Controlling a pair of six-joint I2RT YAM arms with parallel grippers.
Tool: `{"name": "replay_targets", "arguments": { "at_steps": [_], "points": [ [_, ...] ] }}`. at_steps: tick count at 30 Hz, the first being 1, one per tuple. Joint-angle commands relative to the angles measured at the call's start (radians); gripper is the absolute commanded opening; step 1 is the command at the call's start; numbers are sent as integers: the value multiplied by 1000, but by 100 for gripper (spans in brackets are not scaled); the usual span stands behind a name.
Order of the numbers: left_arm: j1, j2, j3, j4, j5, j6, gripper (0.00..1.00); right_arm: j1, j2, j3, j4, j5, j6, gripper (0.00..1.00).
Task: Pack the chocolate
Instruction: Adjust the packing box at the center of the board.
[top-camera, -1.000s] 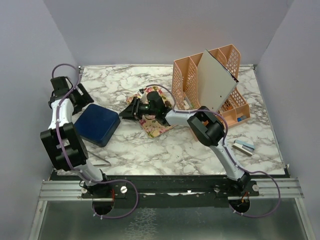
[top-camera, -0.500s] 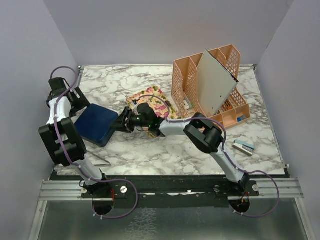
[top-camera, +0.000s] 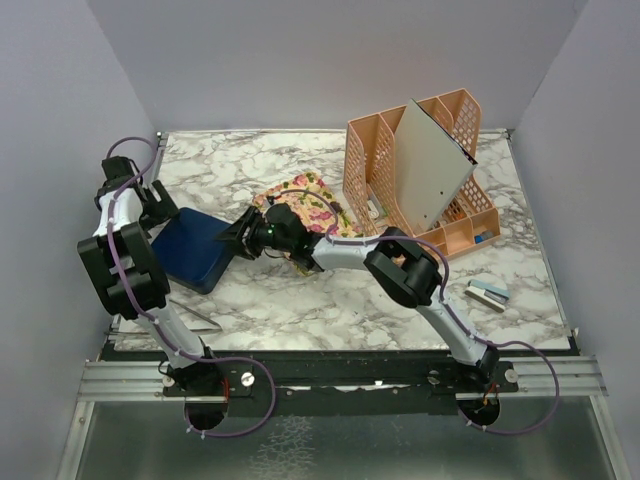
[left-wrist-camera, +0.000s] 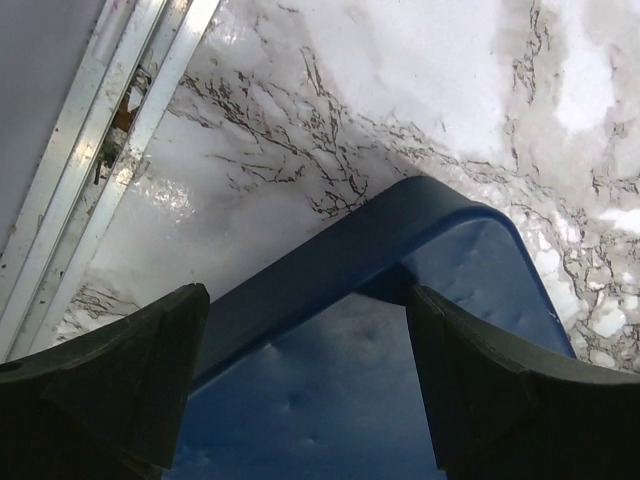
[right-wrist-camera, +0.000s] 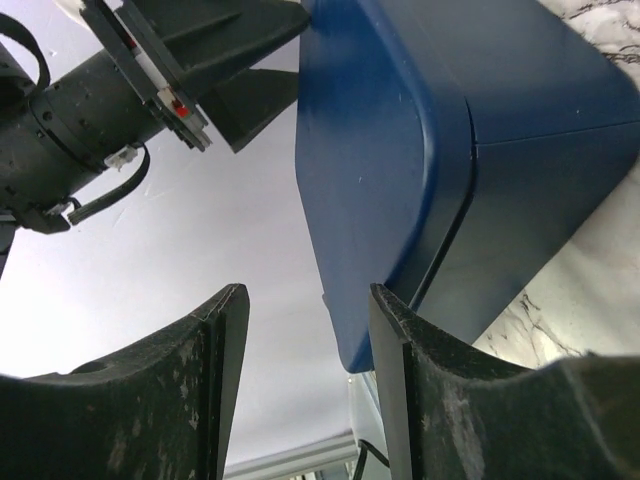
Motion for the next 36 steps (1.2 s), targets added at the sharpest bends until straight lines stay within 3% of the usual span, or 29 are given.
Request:
{"name": "replay_targets", "arguments": {
  "at_steps": [1,6,24,36],
  "points": [
    [14,9,41,-31,-1,19,87,3,29,34,-92,70,13,55],
    [27,17,37,-23,76,12,87,12,25,34,-109,80,29,54],
    [28,9,19,-9,117,-2,85,56,-52,-57,-197,199,-13,53],
    [28,0,0,8,156,-10,84,64,-7,-22,-110,174,-30,52]
  ]
}}
